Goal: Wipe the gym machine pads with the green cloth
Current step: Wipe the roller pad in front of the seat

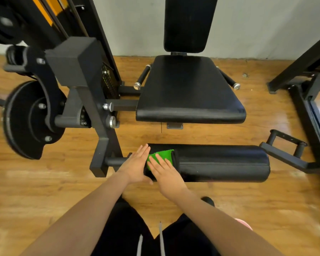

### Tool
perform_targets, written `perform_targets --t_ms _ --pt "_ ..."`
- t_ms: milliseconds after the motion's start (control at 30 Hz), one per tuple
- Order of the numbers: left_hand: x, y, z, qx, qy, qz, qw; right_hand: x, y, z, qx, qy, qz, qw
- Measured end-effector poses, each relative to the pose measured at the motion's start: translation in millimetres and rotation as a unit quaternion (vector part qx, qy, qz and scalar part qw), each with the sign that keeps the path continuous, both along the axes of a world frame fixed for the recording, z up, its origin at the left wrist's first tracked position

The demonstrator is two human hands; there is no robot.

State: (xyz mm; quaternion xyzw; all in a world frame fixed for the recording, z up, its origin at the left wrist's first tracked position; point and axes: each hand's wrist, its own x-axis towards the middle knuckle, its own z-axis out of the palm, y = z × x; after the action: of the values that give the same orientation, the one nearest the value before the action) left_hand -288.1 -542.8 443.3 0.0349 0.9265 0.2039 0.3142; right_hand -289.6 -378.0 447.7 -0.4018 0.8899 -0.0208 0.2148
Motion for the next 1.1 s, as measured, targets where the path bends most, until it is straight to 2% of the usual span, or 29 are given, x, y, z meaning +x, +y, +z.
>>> perform_targets --t_ms 100,267,467,633,767,867,1000,1100 --pt "1 3 1 -0.016 0.000 0.009 1.000 2 10 -7 -0.005 0.005 0.037 0.999" --pt "3 10 3 -0.069 0.008 -0.004 0.998 1 41 -16 -0.033 -0.003 0.008 0.999" --pt "12 37 0 -0.147 0.044 -0.016 0.988 -2 103 -23 0.027 0.039 -0.075 0.996" --pt "12 55 -2 -0.164 0.054 -0.053 0.984 -6 150 -21 -0.001 0.055 -0.170 0.984" --pt "8 58 -2 -0.171 0.042 -0.058 0.983 -15 181 -20 -0.047 0.026 -0.270 0.961" --pt "-2 58 0 -0.161 0.024 -0.052 0.985 -30 208 -20 -0.096 0.046 -0.344 0.933" --pt "-23 50 3 -0.139 -0.012 -0.075 0.987 -68 232 -12 -0.085 0.019 -0.418 0.904" --pt "-40 42 6 -0.121 -0.043 -0.096 0.987 -93 244 -5 -0.075 -0.023 -0.492 0.867"
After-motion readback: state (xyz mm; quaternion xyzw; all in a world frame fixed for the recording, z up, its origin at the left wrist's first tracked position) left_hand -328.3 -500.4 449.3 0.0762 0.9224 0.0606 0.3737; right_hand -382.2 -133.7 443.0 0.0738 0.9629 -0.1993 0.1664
